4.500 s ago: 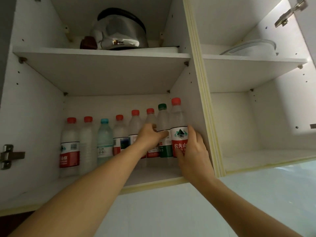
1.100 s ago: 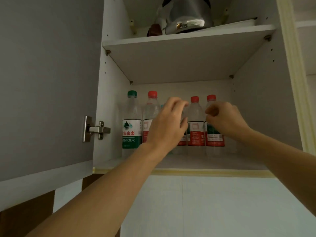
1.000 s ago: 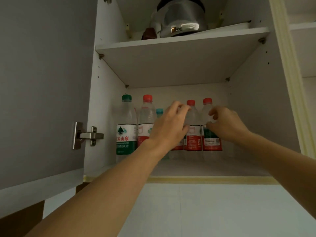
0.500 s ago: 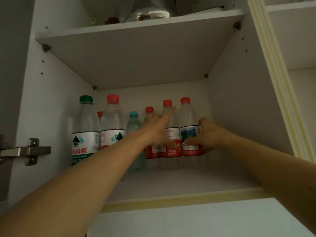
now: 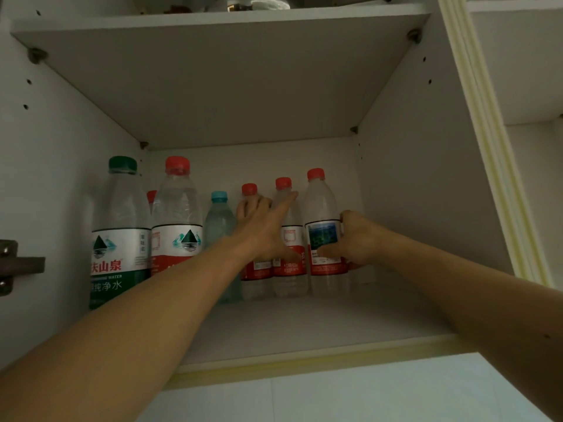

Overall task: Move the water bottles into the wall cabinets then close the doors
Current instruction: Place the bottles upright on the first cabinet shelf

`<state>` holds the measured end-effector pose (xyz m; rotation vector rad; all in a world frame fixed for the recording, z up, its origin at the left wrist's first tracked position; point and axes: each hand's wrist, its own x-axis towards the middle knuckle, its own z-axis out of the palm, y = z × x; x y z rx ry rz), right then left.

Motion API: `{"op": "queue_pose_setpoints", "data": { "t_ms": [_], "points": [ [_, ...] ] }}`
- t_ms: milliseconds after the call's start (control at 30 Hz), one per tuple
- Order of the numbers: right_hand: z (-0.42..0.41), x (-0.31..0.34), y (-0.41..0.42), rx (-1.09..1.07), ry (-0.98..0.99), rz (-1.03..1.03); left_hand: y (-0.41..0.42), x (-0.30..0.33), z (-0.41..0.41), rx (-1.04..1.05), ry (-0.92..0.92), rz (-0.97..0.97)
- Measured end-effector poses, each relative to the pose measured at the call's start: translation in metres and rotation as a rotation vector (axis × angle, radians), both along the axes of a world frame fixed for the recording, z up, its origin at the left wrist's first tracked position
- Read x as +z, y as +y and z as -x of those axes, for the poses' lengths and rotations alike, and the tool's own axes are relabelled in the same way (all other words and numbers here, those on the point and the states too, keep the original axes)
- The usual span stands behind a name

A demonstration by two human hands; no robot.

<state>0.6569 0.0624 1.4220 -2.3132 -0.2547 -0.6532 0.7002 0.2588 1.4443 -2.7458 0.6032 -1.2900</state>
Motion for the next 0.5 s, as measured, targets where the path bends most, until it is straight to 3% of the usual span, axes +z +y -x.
{"op": "queue_pose_setpoints", "data": {
  "t_ms": [500],
  "points": [
    [0.016, 0.016, 0.010, -0.099, 0.168, 0.048, -0.005, -0.018, -0.006, 0.059, -0.177, -0.039]
  ]
}}
